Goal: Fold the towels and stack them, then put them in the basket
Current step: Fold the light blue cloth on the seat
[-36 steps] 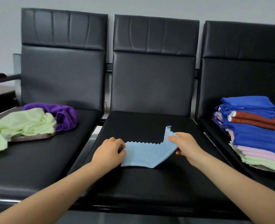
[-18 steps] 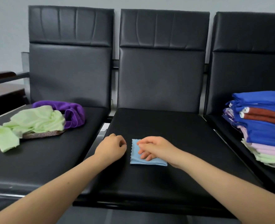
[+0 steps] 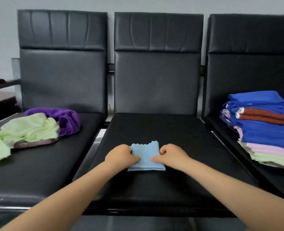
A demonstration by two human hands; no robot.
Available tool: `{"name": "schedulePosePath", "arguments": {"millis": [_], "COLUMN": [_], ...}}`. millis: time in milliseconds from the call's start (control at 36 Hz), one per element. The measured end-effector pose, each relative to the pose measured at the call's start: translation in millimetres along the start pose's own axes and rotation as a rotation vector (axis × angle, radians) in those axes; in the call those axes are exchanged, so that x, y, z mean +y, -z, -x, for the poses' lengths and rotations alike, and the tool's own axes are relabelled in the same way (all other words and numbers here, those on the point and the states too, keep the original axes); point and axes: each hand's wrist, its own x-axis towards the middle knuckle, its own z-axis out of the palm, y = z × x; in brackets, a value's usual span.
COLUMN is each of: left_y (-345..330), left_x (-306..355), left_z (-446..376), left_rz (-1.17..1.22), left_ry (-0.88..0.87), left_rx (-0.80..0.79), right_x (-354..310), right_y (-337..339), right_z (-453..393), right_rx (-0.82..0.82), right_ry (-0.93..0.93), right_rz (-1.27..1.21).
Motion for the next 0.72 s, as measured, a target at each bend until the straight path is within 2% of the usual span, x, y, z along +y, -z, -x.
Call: {"name": "schedulePosePath", "arguments": {"millis": [83,222,333,389,500,611,722], "left_y": [4.4,11.0,6.4,-0.1,-11.9,-27.0,-39.4], "left_x": [10.0,36.7,67.5,86.0,123.1,160.7,203.0], "left_z": [-3.5,-1.8,1.9,1.8,3.0,0.3,-4.8], "left_rz": [0.114,0.778,1.012,1.145,1.482,1.449,1.325], "left_ry": [-0.013,0.038,0.033,0.07,0.229,0.225,0.121], "left_rx": [-0.103,-0.171,-0.189,-0.237,-0.451,-0.541,-0.524], "right_x": [-1.2,6.9,24.2,39.4,73.4,110.5,143.6], "right_y": [-3.6,17.6,39.9,51.3,73.6,89.0,107.1], "right_z": [2.2,7.0,9.9,12.9,18.3,24.8,32.4], "right_rx": [-0.005,0.113,0.186,0.239,0.321,0.402,0.569], "right_ry": [0.047,0.038,-0.026,-0.046,-0.051,-0.051,-0.002], "right_rz": [-0.175,-0.561,-0.799,-0.86,-0.899,-0.852,-0.669]}}
